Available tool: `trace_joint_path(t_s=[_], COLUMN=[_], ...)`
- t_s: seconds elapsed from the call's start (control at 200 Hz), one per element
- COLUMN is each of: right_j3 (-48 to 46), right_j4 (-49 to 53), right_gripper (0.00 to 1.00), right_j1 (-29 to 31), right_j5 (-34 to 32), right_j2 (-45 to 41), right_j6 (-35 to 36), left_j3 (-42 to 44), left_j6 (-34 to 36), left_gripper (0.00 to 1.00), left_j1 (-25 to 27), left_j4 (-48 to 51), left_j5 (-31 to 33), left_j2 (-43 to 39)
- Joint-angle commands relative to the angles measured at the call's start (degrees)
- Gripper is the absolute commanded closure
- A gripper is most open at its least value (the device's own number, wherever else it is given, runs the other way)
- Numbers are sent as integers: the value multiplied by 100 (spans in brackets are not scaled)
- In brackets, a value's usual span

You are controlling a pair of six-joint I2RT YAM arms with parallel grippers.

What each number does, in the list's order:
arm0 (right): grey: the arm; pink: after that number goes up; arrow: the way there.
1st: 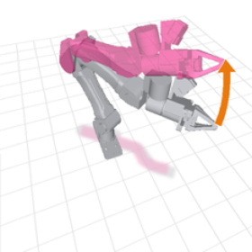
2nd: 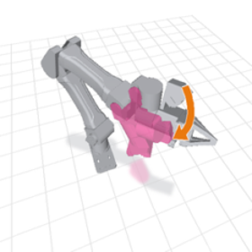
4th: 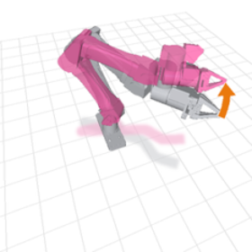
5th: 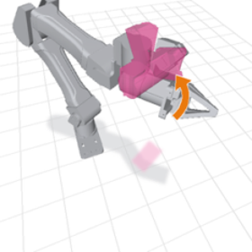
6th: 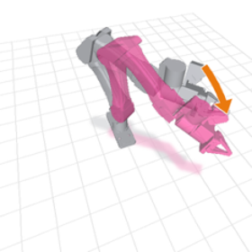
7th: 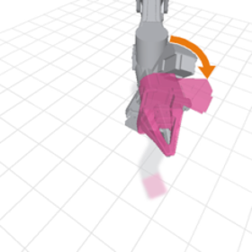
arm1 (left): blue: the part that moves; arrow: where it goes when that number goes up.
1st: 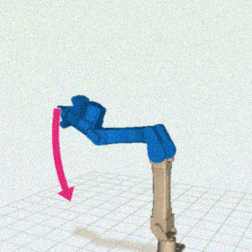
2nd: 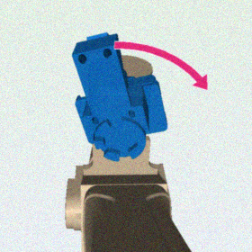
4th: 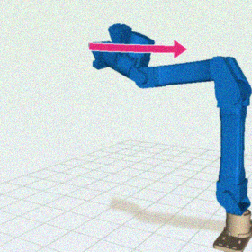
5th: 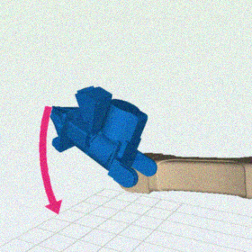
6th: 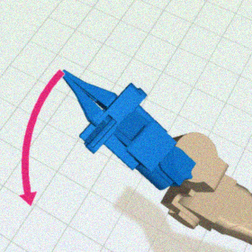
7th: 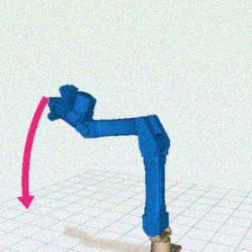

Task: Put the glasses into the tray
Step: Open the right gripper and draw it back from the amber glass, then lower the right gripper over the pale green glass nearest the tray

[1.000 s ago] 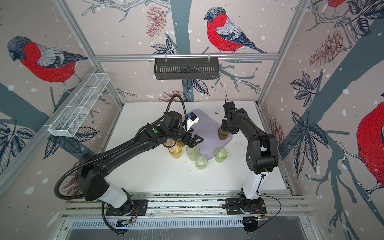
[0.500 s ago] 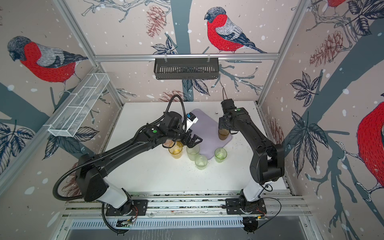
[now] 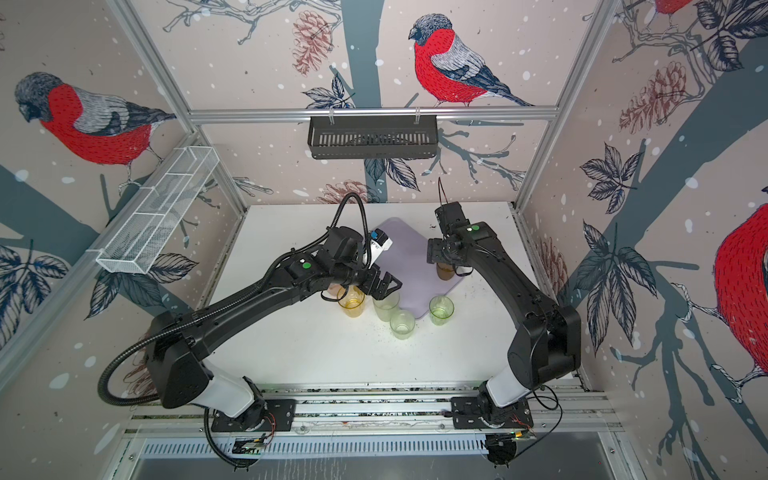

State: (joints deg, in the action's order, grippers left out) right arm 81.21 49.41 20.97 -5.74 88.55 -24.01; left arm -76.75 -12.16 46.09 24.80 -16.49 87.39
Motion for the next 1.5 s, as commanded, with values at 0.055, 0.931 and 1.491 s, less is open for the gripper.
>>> trace_joint_path(t_s=[0.055, 0.931, 1.491], right_j3=[-281, -1677, -1937], right_j4=[105, 52, 170], right_gripper=[17, 12, 32], right_j1=[102, -106, -333], right_j5=[189, 658, 871], right_j2=[-208, -1544, -1337], right_j6=[121, 104, -164], left_j3=[-170, -859, -1255], left_j6=[-364, -946, 60], left_gripper=[2, 2, 2], left_j1=[155, 647, 633], left_j4=[202, 386, 978], left_j5=[274, 675, 544], left_j2=[-65, 452, 509])
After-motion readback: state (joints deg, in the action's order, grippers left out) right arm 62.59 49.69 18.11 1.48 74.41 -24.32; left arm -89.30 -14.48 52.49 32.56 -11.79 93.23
